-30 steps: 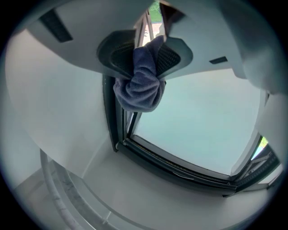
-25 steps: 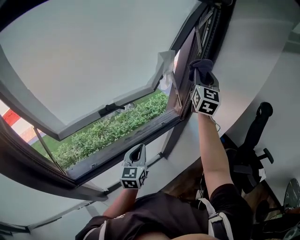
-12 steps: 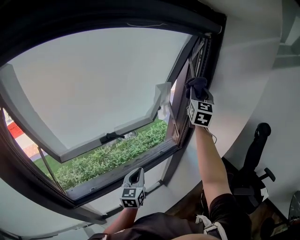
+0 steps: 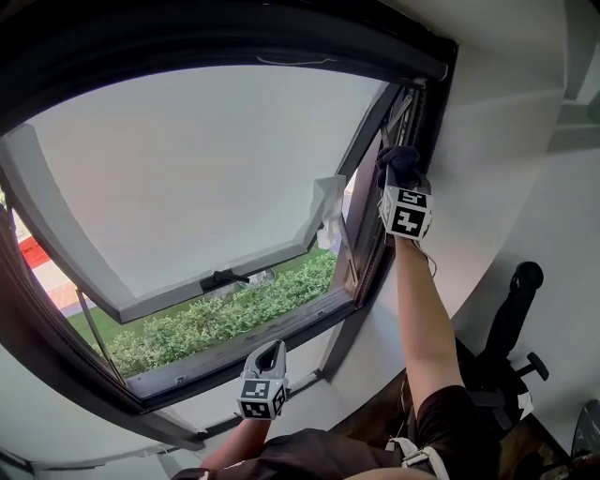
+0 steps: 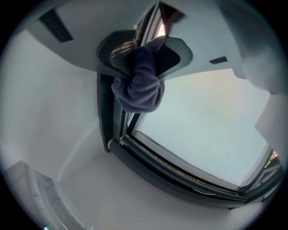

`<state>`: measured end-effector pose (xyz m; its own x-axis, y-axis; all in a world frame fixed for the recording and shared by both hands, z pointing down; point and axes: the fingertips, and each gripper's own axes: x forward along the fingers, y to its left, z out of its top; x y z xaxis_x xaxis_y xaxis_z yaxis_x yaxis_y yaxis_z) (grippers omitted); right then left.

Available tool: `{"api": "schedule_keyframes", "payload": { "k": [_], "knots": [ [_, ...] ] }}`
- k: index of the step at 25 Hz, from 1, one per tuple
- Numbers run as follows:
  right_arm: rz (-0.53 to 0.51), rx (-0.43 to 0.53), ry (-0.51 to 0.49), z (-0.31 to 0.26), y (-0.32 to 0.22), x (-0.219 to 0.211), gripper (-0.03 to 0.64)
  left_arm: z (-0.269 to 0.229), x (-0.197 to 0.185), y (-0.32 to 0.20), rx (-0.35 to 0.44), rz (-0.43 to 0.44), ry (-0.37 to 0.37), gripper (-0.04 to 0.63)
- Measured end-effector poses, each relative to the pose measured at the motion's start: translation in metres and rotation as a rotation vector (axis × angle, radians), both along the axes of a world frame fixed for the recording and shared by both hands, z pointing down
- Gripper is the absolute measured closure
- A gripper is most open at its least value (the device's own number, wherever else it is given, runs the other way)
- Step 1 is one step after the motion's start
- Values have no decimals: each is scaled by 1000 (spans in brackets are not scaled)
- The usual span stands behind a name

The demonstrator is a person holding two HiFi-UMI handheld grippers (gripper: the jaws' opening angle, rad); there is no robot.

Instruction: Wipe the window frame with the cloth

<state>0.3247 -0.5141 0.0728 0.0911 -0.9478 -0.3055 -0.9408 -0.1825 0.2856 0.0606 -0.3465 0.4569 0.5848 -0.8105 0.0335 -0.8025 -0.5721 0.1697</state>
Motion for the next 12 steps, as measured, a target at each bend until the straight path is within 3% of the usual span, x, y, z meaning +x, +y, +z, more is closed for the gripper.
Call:
{"api": "schedule_keyframes", "payload": {
  "k": [12],
  "knots": [
    [40,-21,-63,6,-5,9,519,-2,4,3,-1,7,-21,586]
  ]
}}
